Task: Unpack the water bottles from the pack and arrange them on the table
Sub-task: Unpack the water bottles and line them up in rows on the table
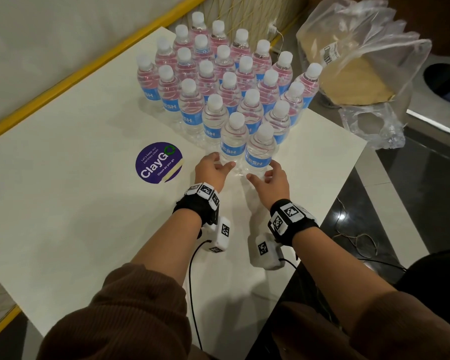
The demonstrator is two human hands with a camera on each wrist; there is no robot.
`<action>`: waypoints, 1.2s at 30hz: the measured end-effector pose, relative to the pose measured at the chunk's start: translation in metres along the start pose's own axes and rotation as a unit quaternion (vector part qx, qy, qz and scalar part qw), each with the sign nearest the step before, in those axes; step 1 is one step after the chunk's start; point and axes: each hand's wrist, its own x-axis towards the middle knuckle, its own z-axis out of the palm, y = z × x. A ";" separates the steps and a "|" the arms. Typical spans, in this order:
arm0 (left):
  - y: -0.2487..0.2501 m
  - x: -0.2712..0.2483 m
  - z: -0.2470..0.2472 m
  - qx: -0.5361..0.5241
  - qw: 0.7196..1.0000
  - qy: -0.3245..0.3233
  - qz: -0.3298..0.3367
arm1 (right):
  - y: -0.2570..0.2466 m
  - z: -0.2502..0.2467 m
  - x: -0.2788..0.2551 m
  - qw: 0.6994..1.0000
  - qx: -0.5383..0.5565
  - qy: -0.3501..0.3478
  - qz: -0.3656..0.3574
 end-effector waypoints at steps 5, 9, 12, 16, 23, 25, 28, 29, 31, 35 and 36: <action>0.005 0.002 0.002 -0.004 1.000 -0.001 -0.004 | -0.002 0.001 0.001 1.000 0.010 0.013 0.010; 0.007 0.004 0.003 -0.008 1.000 -0.004 -0.011 | -0.003 0.002 0.002 0.999 0.017 0.022 0.024; 0.007 0.004 0.002 0.005 1.000 -0.009 -0.008 | -0.004 0.003 0.003 0.999 0.020 0.024 0.034; 0.009 -0.004 -0.001 0.042 0.999 0.011 0.028 | -0.006 0.000 0.002 0.999 0.023 0.004 0.034; 0.053 -0.043 -0.020 -0.001 0.956 0.133 0.261 | -0.017 -0.040 -0.002 0.998 0.057 -0.007 0.009; 0.075 -0.050 -0.021 -0.015 0.937 0.143 0.320 | -0.022 -0.055 0.000 0.998 0.070 -0.001 0.005; 0.108 -0.055 -0.019 -0.004 0.931 0.104 0.349 | -0.033 -0.079 0.009 0.997 0.080 0.007 -0.006; 0.117 -0.055 -0.019 0.011 0.934 0.082 0.346 | -0.037 -0.087 0.013 0.997 0.077 0.006 -0.016; 0.134 -0.054 -0.017 0.049 0.940 0.039 0.335 | -0.046 -0.105 0.024 0.997 0.071 0.005 -0.043; 0.165 -0.046 -0.009 0.158 0.940 -0.015 0.301 | -0.062 -0.136 0.055 0.993 0.047 0.000 -0.105; 0.172 -0.043 -0.007 0.190 0.939 -0.022 0.288 | -0.064 -0.142 0.062 0.992 0.034 -0.003 -0.118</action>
